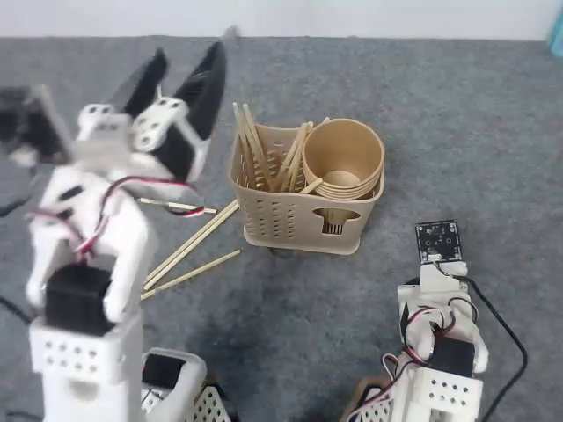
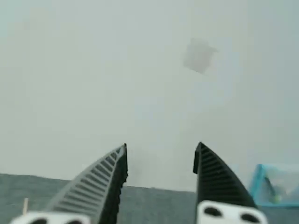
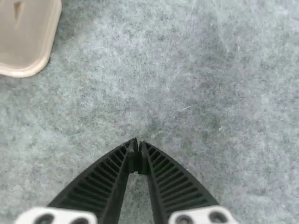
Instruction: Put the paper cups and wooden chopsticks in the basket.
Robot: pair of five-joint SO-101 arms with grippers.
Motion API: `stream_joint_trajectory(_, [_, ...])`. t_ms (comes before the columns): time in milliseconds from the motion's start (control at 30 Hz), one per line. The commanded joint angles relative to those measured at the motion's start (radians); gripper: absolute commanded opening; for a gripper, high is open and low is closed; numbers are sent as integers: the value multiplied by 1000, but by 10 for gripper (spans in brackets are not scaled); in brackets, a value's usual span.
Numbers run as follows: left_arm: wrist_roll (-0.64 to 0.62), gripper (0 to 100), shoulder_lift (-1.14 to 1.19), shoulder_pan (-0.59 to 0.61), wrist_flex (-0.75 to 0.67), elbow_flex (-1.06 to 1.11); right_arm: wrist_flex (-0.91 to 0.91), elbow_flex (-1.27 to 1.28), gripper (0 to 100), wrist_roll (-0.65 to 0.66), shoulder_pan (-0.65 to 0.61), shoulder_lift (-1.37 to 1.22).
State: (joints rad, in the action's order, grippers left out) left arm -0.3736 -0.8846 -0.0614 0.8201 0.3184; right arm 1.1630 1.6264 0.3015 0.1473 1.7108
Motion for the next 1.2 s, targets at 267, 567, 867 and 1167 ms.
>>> stream_joint_trajectory(267, [-63, 224, 262, 417, -26, -48, 12, -9, 6, 5, -1, 12])
stream_joint_trajectory(567, [-61, 224, 620, 451, -25, -202, 12, -9, 6, 3, -1, 12])
stream_joint_trajectory(867, [-60, 224, 947, 420, -213, -226, 12, -9, 6, 3, -1, 12])
stream_joint_trajectory(1167, [-14, 224, 1254, 387, -483, -229, 12, -9, 6, 8, -1, 12])
